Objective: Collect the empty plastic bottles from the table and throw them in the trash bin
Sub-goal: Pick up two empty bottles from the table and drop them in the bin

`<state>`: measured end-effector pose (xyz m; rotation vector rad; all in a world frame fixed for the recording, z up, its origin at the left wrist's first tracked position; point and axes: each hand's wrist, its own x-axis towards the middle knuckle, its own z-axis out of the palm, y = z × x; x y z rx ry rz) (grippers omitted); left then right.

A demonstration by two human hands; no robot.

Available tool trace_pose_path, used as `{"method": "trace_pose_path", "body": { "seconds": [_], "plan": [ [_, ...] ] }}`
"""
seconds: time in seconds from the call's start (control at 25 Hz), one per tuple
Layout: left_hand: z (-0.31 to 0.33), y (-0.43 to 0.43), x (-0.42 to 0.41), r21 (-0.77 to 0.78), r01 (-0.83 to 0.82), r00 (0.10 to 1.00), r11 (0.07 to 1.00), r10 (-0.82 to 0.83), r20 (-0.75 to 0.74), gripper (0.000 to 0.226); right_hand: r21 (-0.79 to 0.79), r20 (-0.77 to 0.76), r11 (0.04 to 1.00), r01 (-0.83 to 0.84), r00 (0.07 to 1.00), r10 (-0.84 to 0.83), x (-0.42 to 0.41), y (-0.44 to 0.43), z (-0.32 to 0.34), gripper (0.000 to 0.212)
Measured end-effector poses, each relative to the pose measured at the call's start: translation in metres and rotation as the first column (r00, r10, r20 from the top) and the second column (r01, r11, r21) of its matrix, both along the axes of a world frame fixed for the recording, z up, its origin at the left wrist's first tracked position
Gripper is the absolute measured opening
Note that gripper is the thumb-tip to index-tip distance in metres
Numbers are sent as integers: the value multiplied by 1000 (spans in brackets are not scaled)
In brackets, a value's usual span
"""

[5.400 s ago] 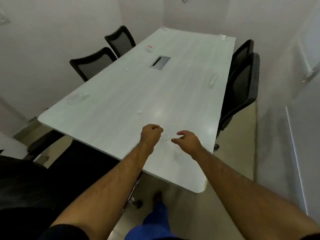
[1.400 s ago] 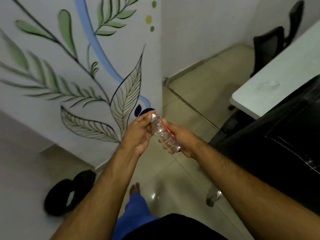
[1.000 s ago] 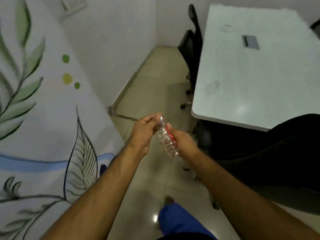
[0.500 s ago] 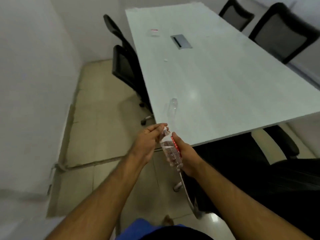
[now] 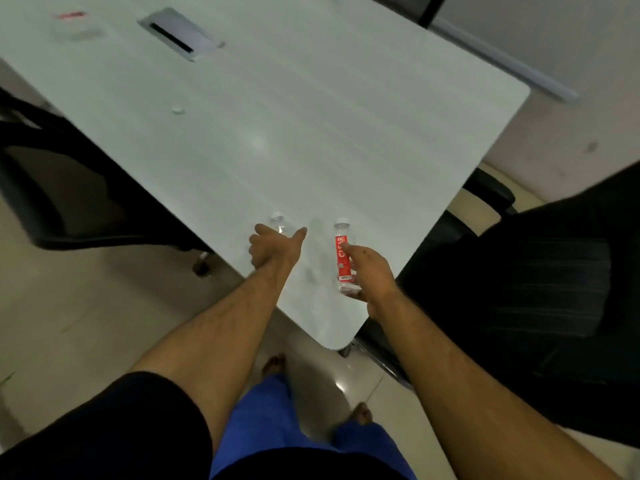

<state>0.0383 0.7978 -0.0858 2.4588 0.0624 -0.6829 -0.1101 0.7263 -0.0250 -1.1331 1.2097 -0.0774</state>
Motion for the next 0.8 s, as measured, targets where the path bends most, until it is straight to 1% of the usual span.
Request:
{"method": "trace_pose_path", "body": {
  "seconds": [0.04,0.12,0.16,0.2,0.24,0.28,0.32,0.36,0.4,0.48,0.52,0.56,0.6,0.64,0.68,0.76,0.8],
  "plan": [
    [-7,-2,10,64,49,998,997,-46,-47,89,0,-10,999,54,999,-54,3,1,-3,26],
    [-18,1,18,78,126,988,989,-119,-95,83,10,-10,992,127,992,-127,2,6,-6,32],
    [-19,1,18,30,141,986,990,-138,-95,78,14,-19,987,157,987,-157,-2,8,-9,33],
    [-18,0,15,-65,144,983,987,-150,-101,74,17,-26,981,194,981,-193,-8,10,-11,33],
    [-15,-1,7,-183,144,976,973,-170,-139,70,18,-25,970,240,970,-240,-17,14,-12,31],
    [-10,0,-2,-296,121,960,948,-187,-209,68,16,-24,960,279,960,-279,-25,18,-12,30],
    [-3,2,-14,-379,107,930,919,-227,-290,67,4,-16,949,315,949,-315,-37,25,-12,27],
    [5,4,-27,-437,126,889,890,-296,-348,65,-4,0,940,340,940,-340,-49,32,-11,24],
    [13,5,-46,-475,196,839,858,-398,-372,58,-18,32,929,369,929,-368,-69,41,-9,19],
    [31,10,-79,-529,299,765,794,-531,-364,35,-9,91,916,402,912,-400,-104,58,-6,10],
    [43,13,-109,-546,339,721,766,-585,-372,24,18,115,895,445,888,-444,-134,70,-3,11],
    [50,17,-130,-566,339,678,751,-612,-406,18,36,126,883,468,874,-468,-154,77,-4,16],
    [55,19,-155,-583,342,624,737,-642,-446,17,48,139,866,498,855,-500,-178,85,-5,24],
    [60,22,-187,-587,369,566,720,-675,-473,20,55,148,838,543,825,-545,-208,94,-6,29],
    [63,25,-221,-582,406,514,704,-703,-491,24,64,165,802,593,787,-595,-240,104,-7,31],
    [64,31,-272,-587,425,440,689,-724,-531,22,82,183,736,672,716,-674,-287,120,-9,31],
    [67,33,-311,-595,447,370,669,-743,-557,22,88,180,672,735,652,-736,-322,132,-11,33]
  ]
}}
